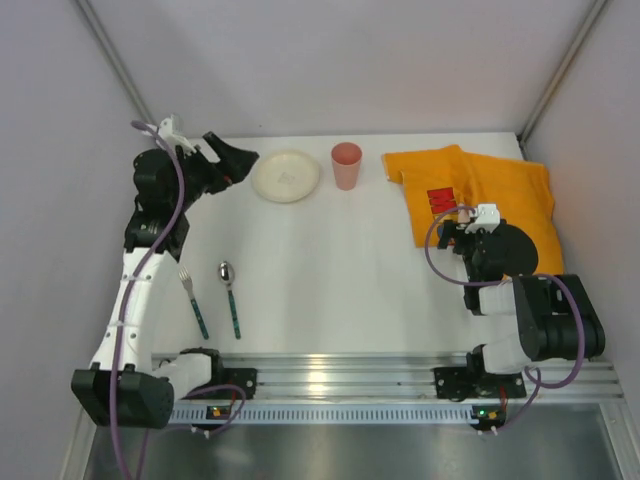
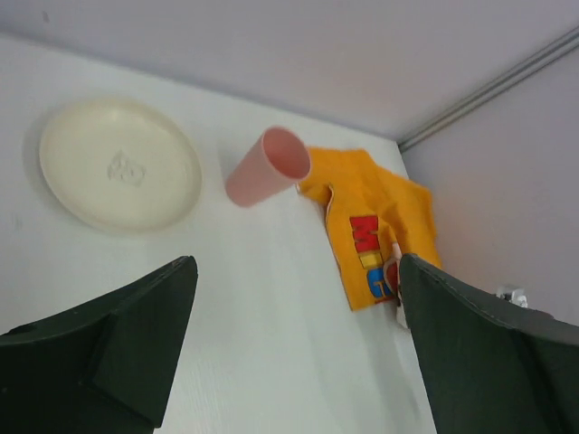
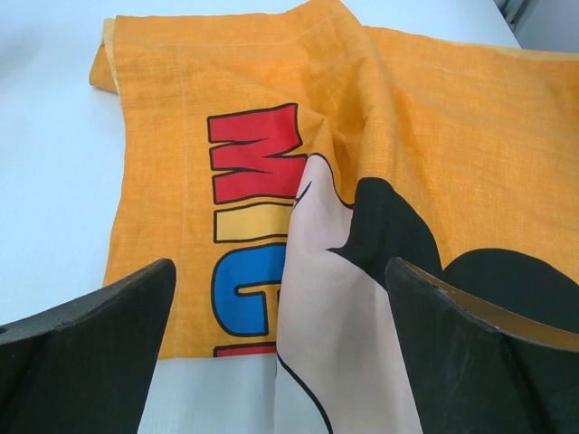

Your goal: Set the dinner table for one person

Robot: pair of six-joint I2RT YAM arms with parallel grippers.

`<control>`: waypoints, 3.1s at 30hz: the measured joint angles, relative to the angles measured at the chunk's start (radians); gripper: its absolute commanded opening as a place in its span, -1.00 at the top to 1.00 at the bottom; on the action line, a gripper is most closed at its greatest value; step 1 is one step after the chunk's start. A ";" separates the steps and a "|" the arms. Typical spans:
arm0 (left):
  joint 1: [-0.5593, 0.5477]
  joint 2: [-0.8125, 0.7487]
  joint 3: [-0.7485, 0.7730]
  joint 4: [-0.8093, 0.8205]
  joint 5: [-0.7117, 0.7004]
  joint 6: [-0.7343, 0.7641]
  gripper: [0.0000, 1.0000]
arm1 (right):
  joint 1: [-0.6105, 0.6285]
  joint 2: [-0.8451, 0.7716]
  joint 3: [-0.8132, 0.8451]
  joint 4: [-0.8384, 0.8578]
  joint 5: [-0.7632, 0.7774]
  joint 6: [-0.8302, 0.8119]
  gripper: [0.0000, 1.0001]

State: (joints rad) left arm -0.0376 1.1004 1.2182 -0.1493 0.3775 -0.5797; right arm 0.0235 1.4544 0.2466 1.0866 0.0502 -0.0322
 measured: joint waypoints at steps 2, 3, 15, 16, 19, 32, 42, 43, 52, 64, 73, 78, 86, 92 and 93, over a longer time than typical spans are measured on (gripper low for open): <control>0.000 0.028 -0.053 -0.038 0.017 -0.068 -0.97 | 0.000 0.000 0.000 0.000 0.000 0.000 -1.00; 0.000 0.036 -0.095 -0.039 0.035 -0.111 -0.97 | 0.000 0.000 0.000 0.000 0.000 0.000 -0.99; -0.047 0.080 -0.299 -0.061 0.180 -0.256 -0.97 | 0.000 0.000 0.000 0.002 0.000 0.001 -0.99; -0.071 0.079 -0.268 -0.071 0.151 -0.237 -0.97 | 0.000 0.000 0.000 0.003 0.000 0.001 -0.99; -0.182 0.081 -0.188 -0.105 0.068 -0.177 -0.97 | 0.000 0.000 0.000 0.006 0.000 0.001 -0.99; -0.491 0.305 0.053 -0.254 -0.171 -0.079 -0.97 | 0.099 -0.234 0.436 -0.570 0.069 0.230 -0.99; -0.509 0.152 -0.003 -0.327 -0.234 -0.080 -0.97 | 0.226 0.386 1.235 -1.403 0.082 0.384 -0.99; -0.509 0.116 -0.017 -0.339 -0.244 -0.080 -0.97 | 0.244 0.434 1.259 -1.463 0.087 0.389 -0.99; -0.509 -0.164 -0.106 -0.442 -0.391 -0.073 -0.97 | 0.255 0.677 1.419 -1.815 0.197 0.446 -0.94; -0.509 -0.190 -0.151 -0.514 -0.442 -0.071 -0.97 | 0.253 0.693 1.413 -1.878 0.276 0.475 0.73; -0.509 -0.179 -0.180 -0.515 -0.427 -0.072 -0.97 | 0.271 0.610 1.275 -1.850 0.297 0.479 1.00; -0.509 -0.162 -0.182 -0.510 -0.419 -0.071 -0.97 | 0.399 0.492 1.112 -1.906 0.291 0.529 1.00; -0.509 -0.144 -0.182 -0.506 -0.420 -0.060 -0.97 | 0.841 0.316 1.088 -2.084 0.251 0.671 1.00; -0.509 -0.142 -0.181 -0.509 -0.428 -0.049 -0.97 | 0.973 0.358 1.239 -2.114 0.174 0.717 1.00; -0.509 -0.142 -0.181 -0.512 -0.432 -0.049 -0.97 | 0.986 0.388 1.290 -2.115 0.164 0.719 1.00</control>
State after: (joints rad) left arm -0.5461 0.9585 1.0370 -0.6609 -0.0544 -0.6289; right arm 1.0100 1.8427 1.5364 -1.0286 0.2142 0.6865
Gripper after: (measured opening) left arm 0.985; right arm 0.014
